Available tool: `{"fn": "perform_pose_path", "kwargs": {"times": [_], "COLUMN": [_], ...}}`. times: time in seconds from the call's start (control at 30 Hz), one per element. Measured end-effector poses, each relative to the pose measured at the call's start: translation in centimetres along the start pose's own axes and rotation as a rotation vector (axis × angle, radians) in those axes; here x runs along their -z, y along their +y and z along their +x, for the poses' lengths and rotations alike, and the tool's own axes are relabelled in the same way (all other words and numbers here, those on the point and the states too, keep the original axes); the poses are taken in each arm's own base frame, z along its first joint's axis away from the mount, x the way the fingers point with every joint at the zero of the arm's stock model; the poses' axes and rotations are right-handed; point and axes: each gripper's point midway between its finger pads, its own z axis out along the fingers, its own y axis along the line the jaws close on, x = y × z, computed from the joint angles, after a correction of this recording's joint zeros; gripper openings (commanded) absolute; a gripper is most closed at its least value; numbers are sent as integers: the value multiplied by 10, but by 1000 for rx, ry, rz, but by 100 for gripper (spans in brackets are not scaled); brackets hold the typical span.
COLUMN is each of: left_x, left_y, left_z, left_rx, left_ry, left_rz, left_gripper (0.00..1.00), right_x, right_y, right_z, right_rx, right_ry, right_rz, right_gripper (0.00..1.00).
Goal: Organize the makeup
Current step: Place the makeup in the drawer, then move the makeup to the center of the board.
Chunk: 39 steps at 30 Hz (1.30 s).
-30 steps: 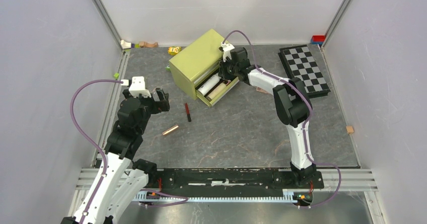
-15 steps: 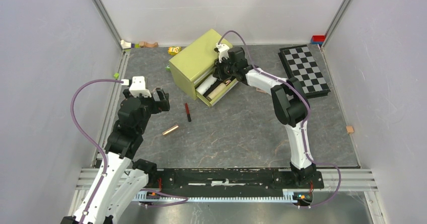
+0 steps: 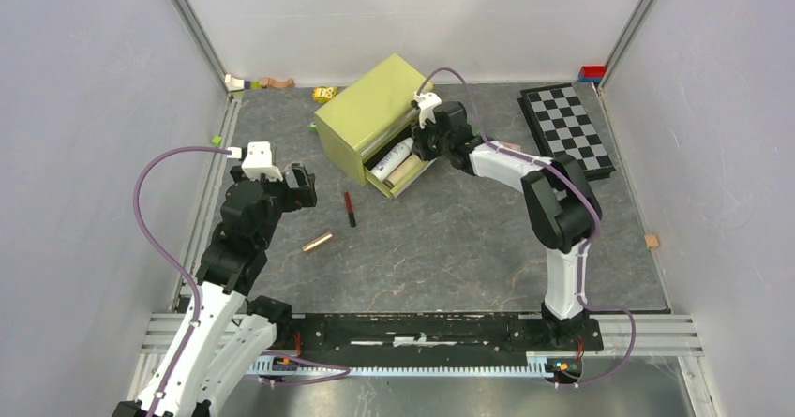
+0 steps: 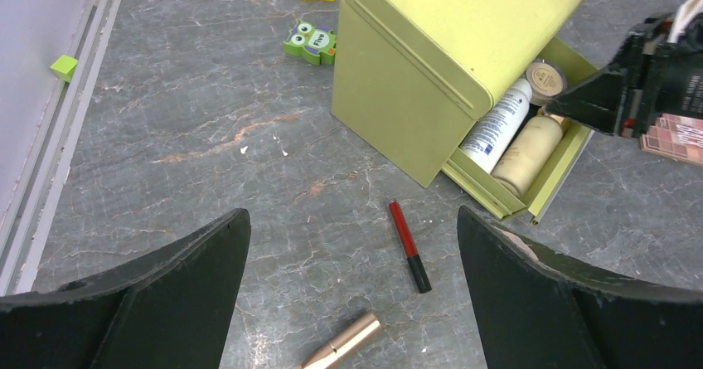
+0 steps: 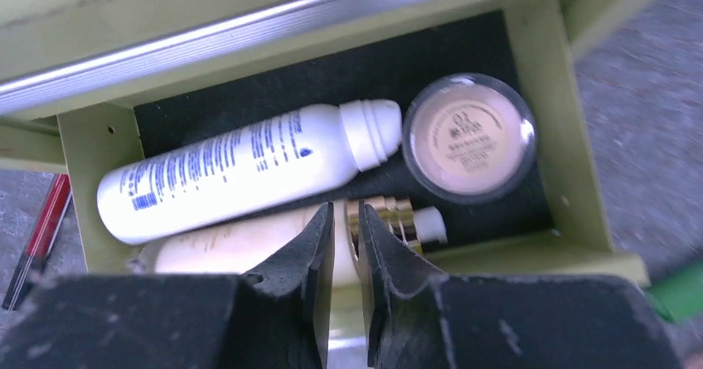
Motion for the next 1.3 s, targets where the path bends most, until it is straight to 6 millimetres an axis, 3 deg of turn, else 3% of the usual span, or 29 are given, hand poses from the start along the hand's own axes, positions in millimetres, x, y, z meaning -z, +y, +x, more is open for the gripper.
{"fn": "perform_pose_path", "kwargs": {"times": [0.17,0.23,0.3,0.33,0.37,0.53,0.73,0.9,1.07,1.23,1.3], "left_x": [0,0,0,0,0,-1,-2,-2,-3,-9,-12], "left_y": [0,0,0,0,0,0,0,0,5,0,-4], "left_z": [0,0,0,0,0,1,2,3,12,25,40], "left_rx": [0,0,0,0,0,-1,-2,-2,14,94,133], "left_ry": [0,0,0,0,0,4,9,11,60,190,256], "left_rz": [0,0,0,0,0,-1,-2,-5,-38,-66,-70], "left_gripper": [100,100,100,100,100,100,100,100,98,92,91], "right_x": [33,49,64,71,78,107,135,155,181,196,196], "right_y": [-5,-6,-6,-7,-9,-24,-41,-49,-41,-28,-20], "right_z": [-15,-29,-41,-48,-53,-58,-14,49,109,119,121], "right_rx": [7,11,12,9,4,-29,-54,-61,-79,-101,-115], "right_ry": [-51,-93,-132,-152,-167,-180,-55,86,171,157,143], "right_rz": [62,81,97,113,130,248,372,425,401,338,297], "right_gripper": [33,42,65,94,98,98,98,98,98,98,98]}}
